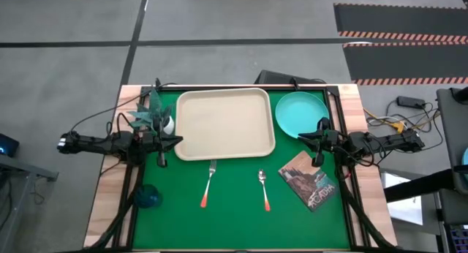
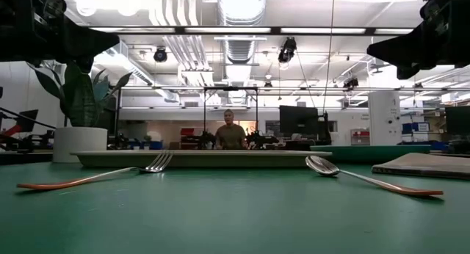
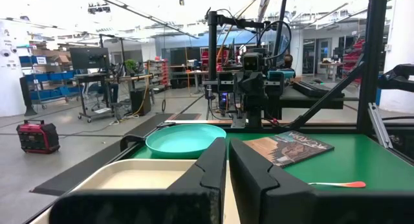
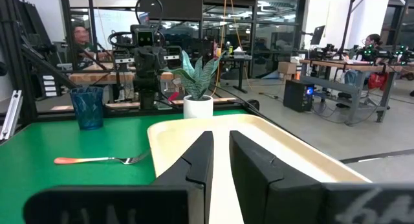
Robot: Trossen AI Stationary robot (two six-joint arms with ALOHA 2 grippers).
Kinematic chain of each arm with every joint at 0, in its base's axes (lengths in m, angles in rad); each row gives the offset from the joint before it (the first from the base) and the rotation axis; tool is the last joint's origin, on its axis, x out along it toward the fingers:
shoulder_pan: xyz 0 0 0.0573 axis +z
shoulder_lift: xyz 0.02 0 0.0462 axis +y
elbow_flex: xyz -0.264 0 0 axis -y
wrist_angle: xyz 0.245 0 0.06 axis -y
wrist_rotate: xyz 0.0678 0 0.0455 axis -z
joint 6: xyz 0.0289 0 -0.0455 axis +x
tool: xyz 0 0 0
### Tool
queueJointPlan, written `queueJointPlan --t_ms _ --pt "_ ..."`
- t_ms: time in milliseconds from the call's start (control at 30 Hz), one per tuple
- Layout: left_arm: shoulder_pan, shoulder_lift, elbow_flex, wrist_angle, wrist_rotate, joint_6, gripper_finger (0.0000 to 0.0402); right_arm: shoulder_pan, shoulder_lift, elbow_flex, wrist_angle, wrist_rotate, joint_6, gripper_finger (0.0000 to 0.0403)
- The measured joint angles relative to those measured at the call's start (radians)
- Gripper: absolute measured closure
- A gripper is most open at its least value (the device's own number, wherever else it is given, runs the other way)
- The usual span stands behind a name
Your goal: Pick and place plate/cup/fork/spoon on tray
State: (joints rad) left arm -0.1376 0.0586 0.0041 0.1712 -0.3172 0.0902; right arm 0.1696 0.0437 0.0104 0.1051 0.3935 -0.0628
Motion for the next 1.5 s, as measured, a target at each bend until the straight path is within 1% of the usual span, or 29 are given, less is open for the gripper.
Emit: queueJointPlan --t_ms 267,500,867,1000,1133,1200,1433,1500 --pt "0.0 0.0 0.0 0.0 0.0 0.0 0.0398 0.0 0.0 0.0 -0.002 0.0 -0.006 0.036" --pt "0.0 0.0 0.0 0.0 0.0 0.001 0.0398 0.0 0.0 0.0 -0.021 0.0 -0.112 0.036" --pt "0.0 0.0 0.0 0.001 0.0 0.0 0.0398 0.0 0.0 0.0 -0.021 0.0 -0.122 0.036" --pt "0.0 0.0 0.0 0.006 0.0 -0.006 0.0398 0.0 0.0 0.0 -0.022 0.0 -0.237 0.036" --pt "0.0 0.0 0.0 0.019 0.001 -0.006 0.0398 0.0 0.0 0.0 -0.021 0.0 -0.305 0.036" --pt "0.0 0.0 0.0 0.037 0.004 -0.006 0.0398 0.0 0.0 0.0 -0.017 0.0 -0.338 0.036" --pt "0.0 0.0 0.0 0.12 0.007 -0.006 0.0398 0.0 0.0 0.0 -0.018 0.0 -0.567 0.036" --pt "0.0 0.0 0.0 0.14 0.009 -0.006 0.0398 0.0 0.0 0.0 -0.018 0.0 -0.598 0.036"
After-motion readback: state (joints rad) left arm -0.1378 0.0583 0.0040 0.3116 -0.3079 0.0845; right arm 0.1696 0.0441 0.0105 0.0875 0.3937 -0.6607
